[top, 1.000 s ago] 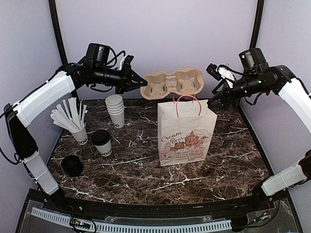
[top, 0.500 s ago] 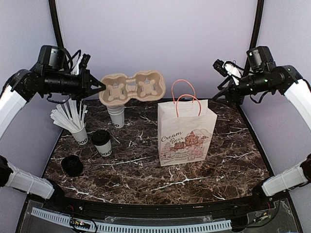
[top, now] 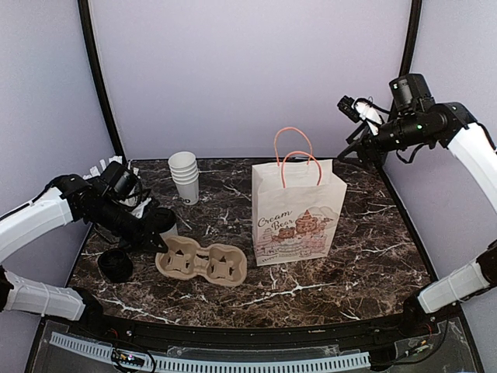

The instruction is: Pack the takeout coffee

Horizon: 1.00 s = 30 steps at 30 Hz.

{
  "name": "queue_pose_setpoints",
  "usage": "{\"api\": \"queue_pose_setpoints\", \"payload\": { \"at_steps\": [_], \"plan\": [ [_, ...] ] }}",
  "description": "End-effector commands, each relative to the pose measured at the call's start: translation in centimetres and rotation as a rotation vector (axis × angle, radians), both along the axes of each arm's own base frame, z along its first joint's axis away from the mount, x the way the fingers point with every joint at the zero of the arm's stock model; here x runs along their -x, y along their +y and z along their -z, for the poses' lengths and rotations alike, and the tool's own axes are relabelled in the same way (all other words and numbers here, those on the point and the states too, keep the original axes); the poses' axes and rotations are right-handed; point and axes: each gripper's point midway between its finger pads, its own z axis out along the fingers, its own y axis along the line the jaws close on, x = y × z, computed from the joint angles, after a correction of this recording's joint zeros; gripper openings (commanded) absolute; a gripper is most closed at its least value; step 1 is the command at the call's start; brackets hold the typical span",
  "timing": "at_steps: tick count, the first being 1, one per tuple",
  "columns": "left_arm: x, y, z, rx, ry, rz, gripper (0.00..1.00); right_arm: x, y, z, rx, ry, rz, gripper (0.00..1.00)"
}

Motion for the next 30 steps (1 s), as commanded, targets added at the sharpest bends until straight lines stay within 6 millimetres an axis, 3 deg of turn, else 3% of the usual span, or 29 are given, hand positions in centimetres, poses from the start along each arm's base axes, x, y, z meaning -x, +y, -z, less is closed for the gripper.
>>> {"api": "queue_pose_setpoints", "payload": {
  "at_steps": [1,5,11,16,18,21,23,26,30],
  "plan": [
    [1.5,-0.8,2.3,0.053,0.052,0.031,0.00,-0.5,0.3,-1.2,-0.025,-0.023,-0.004,0.67],
    [1.8,-2.0,4.8,0.102,0.085,0.041,0.01,-0.7,0.5,-0.7,-0.025,-0.008,-0.008,0.67],
    [1.4,-3.6,6.9,0.135,0.089,0.075,0.10,-1.0,1.0,-0.4,-0.032,0.012,-0.023,0.67],
    [0.9,-2.7,7.9,0.037,0.063,0.090,0.39,-1.2,1.1,-0.1,-0.030,0.022,-0.026,0.67],
    [0.3,-1.4,7.1,-0.064,0.019,0.112,0.44,-1.3,1.2,0.0,-0.029,0.023,-0.028,0.67],
    [-1.2,-1.2,3.7,-0.129,-0.138,0.213,0.49,-1.4,1.2,0.1,-0.029,0.023,-0.031,0.67],
    [-1.6,-2.2,1.6,-0.121,-0.240,0.305,0.50,-1.5,1.3,0.1,-0.026,0.022,-0.033,0.67],
    [-0.7,-5.5,-0.5,-0.104,-0.384,0.522,0.51,-1.7,1.3,0.2,-0.024,0.024,-0.033,0.67],
    [0.8,-8.3,-0.3,-0.114,-0.532,0.792,0.50,-1.9,1.3,0.3,-0.016,0.021,-0.025,0.67]
  ]
}}
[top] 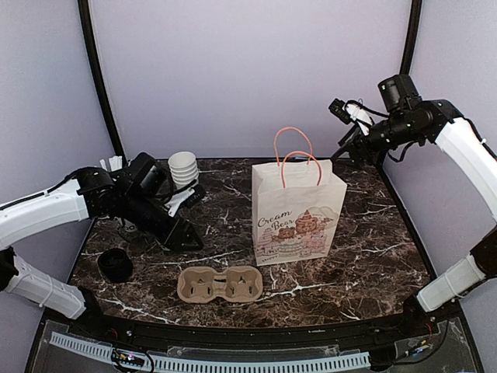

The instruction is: Pack the takeout coffee

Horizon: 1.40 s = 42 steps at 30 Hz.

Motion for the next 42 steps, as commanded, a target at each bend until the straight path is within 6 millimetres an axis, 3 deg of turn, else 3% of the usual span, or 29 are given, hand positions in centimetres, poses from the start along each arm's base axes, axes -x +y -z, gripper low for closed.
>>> {"api": "queue_pose_setpoints", "payload": {
  "at_steps": [1,13,24,32,42],
  "plan": [
    [1.4,-1.7,1.0,-0.088,-0.196,0.323,0.50,-0.5,0.0,-1.2,-0.014,-0.038,0.003,0.67],
    [2.0,-5.9,6.6,-0.261,-0.249,0.624,0.56,-0.7,-0.4,-0.5,0.008,-0.035,0.025,0.67],
    [3.7,-5.5,11.3,-0.421,-0.183,0.705,0.55,-0.8,-0.2,-0.3,0.004,-0.026,0.017,0.67],
    [2.8,-5.0,13.1,-0.525,-0.205,0.706,0.45,-0.7,-0.3,-0.3,0.003,-0.030,0.018,0.67],
    [2.2,-5.5,12.3,-0.532,-0.232,0.688,0.30,-0.6,-0.4,0.0,0.006,-0.026,0.021,0.67]
  ]
}}
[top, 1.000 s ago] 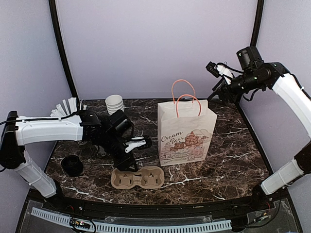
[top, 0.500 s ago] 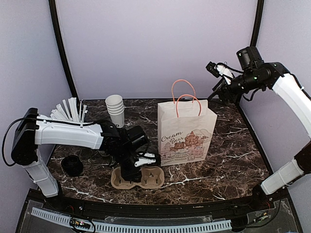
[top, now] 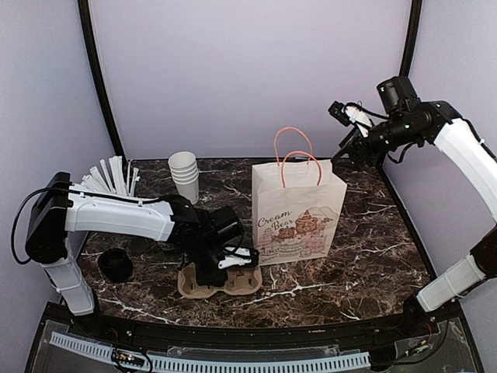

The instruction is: Pack the takeout coffee

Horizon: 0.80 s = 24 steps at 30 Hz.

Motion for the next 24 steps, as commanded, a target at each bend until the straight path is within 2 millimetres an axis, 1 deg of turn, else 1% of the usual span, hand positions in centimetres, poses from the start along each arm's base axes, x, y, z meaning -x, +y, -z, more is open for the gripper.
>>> {"api": "queue_pose_setpoints", "payload": {
  "at_steps": [1,4,6,10,13,16,18,19,22,24],
  "plan": [
    [-0.2,-0.1,-0.8,-0.010,-0.018,0.003,0.29,-0.3,-0.1,-0.6,-0.012,-0.029,0.005,0.66],
    [-0.3,-0.1,-1.0,-0.015,-0.012,-0.008,0.26,-0.3,0.0,-0.6,-0.014,-0.031,0.003,0.66],
    [-0.3,-0.5,-1.6,0.000,-0.010,-0.015,0.25,-0.4,0.0,-0.7,-0.014,-0.033,0.004,0.66],
    [-0.1,-1.3,-3.4,0.061,-0.006,-0.013,0.25,-0.9,-0.1,-1.4,-0.009,-0.060,0.006,0.66],
    [-0.1,-1.7,-4.9,0.104,-0.013,-0.013,0.25,-2.3,-0.3,-2.6,-0.017,-0.101,0.022,0.66],
    [0.2,-1.7,-5.7,0.130,-0.009,-0.014,0.24,-3.5,0.2,-4.4,-0.046,-0.132,0.016,0.66],
    [0.4,-1.7,-5.5,0.139,-0.006,-0.010,0.24,-3.9,0.9,-5.1,-0.070,-0.126,-0.006,0.66],
    [0.4,-2.0,-5.4,0.157,-0.007,-0.007,0.24,-4.1,1.2,-5.3,-0.082,-0.117,-0.014,0.66],
    [0.5,-2.0,-4.0,0.149,0.010,-0.014,0.24,-4.3,2.0,-5.3,-0.112,-0.085,-0.038,0.66],
    [0.4,-1.8,-3.2,0.120,0.017,-0.033,0.24,-4.1,2.2,-5.3,-0.120,-0.076,-0.044,0.66]
  ]
}}
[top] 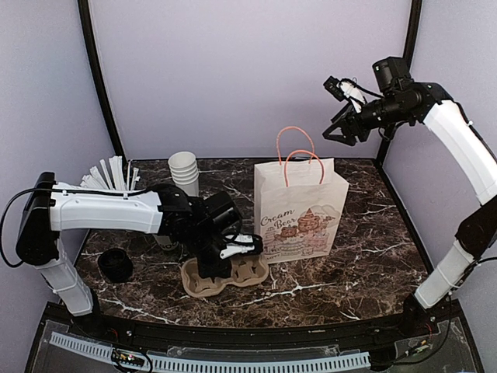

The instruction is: Pack the takeout coffee

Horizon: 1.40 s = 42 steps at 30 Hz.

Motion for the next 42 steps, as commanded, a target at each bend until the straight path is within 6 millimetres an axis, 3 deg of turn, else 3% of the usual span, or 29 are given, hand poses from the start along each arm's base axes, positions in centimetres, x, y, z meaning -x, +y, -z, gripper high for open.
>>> {"api": "queue_pose_setpoints", "payload": {
  "at_steps": [1,5,9,11,16,22,24,28,36,42],
  "plan": [
    [0.5,0.2,1.2,-0.017,0.029,-0.026,0.24,0.3,0.8,-0.9,-0.052,0.007,-0.035,0.66],
    [0.3,0.8,2.2,-0.062,0.033,-0.062,0.28,0.7,0.4,-0.5,-0.045,0.003,-0.026,0.66],
    [-0.4,1.7,2.9,-0.148,0.026,-0.131,0.44,1.1,0.1,-0.2,-0.039,0.002,-0.018,0.66],
    [-0.8,1.9,3.2,-0.189,0.024,-0.154,0.47,1.2,0.0,-0.2,-0.039,0.001,-0.014,0.66],
    [-0.4,2.5,3.5,-0.234,0.052,-0.180,0.49,1.3,0.0,-0.1,-0.040,0.002,-0.015,0.66],
    [-0.8,2.8,3.7,-0.266,0.046,-0.227,0.44,1.2,0.2,0.3,-0.042,0.017,-0.020,0.66],
    [-0.7,2.6,3.8,-0.265,0.058,-0.231,0.35,1.1,0.2,0.4,-0.040,0.019,-0.022,0.66],
    [-0.8,2.7,3.8,-0.285,0.059,-0.238,0.29,1.1,0.2,0.5,-0.041,0.021,-0.022,0.66],
    [-1.9,1.8,0.1,-0.220,0.007,-0.258,0.26,1.0,0.3,0.3,-0.043,0.014,-0.025,0.65],
    [-1.9,1.5,-1.4,-0.190,0.004,-0.258,0.23,0.8,0.5,-0.2,-0.051,0.010,-0.033,0.65]
  ]
}}
